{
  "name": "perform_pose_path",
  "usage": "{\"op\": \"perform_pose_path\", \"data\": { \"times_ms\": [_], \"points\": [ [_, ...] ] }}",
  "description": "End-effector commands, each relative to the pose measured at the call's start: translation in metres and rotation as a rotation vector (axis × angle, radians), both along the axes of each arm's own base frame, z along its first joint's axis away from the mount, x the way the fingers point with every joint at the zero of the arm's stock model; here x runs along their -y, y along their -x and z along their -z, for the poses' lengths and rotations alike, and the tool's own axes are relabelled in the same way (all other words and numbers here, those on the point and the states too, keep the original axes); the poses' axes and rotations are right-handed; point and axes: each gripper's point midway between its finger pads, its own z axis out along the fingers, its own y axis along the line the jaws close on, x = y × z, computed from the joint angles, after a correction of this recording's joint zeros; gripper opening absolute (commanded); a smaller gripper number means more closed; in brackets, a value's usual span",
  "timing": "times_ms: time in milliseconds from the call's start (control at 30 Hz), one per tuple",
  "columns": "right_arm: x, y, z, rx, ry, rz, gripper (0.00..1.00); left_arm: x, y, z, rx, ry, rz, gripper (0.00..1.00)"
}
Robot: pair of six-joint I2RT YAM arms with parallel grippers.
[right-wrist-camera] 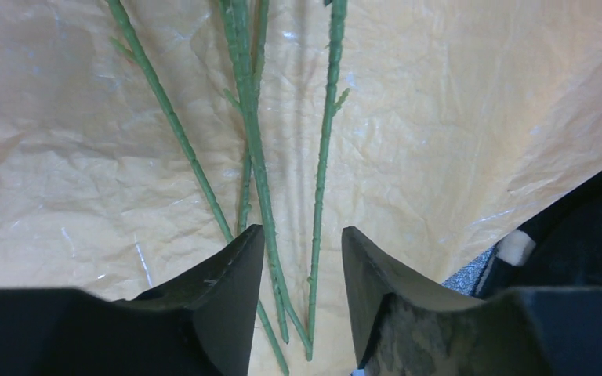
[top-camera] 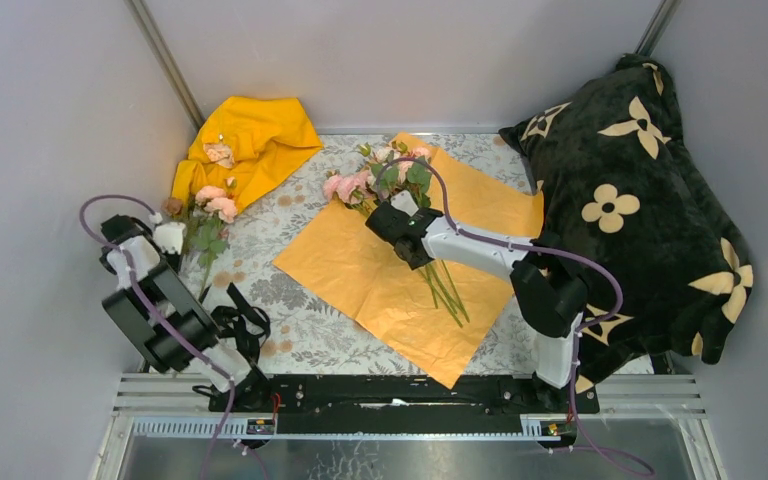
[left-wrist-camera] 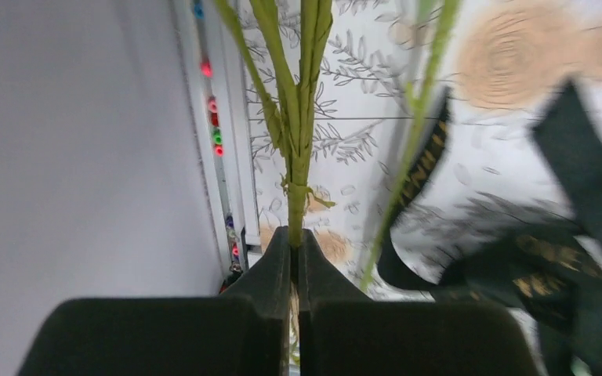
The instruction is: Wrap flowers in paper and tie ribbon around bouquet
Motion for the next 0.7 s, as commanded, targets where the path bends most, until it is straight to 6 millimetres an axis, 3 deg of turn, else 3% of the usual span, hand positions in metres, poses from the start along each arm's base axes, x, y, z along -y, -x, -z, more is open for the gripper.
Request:
{"op": "perform_pose_path", "data": {
  "times_ms": [0,67,167,267,333,400,433,500,567,667],
  "points": [
    [-0.004,0.003,-0.044,0.078,-0.048,-0.021,0.56,0.034,-0.034,-0.113,0.38,0.023,0.069,0.0],
    [-0.011,0.005,-0.061,0.13,-0.048,-0.064,0.72,0.065,-0.046,-0.163,0.551,0.085,0.127,0.0],
    [-0.041,0.012,-0.093,0.216,-0.109,-0.169,0.89,0.14,-0.054,-0.228,0.765,0.349,0.293,0.0],
    [-0.1,0.034,-0.134,0.254,-0.357,-0.366,0.99,0.213,-0.057,-0.274,0.849,0.668,0.407,0.0],
    [-0.15,0.07,-0.163,0.222,-0.667,-0.571,1.0,0.252,-0.056,-0.298,0.868,0.914,0.444,0.0],
    [-0.186,0.098,-0.201,0.252,-0.996,-0.711,1.0,0.271,-0.072,-0.318,0.876,1.076,0.366,0.0],
    [-0.196,0.106,-0.22,0.274,-1.121,-0.748,1.0,0.279,-0.077,-0.312,0.889,1.073,0.335,0.0],
    [-0.208,0.107,-0.242,0.31,-1.241,-0.749,1.0,0.297,-0.083,-0.314,0.951,1.029,0.348,0.0],
    [-0.221,0.102,-0.249,0.314,-1.293,-0.722,1.0,0.321,-0.08,-0.315,0.927,1.063,0.382,0.0],
    [-0.242,0.092,-0.247,0.3,-1.312,-0.702,1.0,0.339,-0.079,-0.319,0.858,1.142,0.394,0.0]
  ]
}}
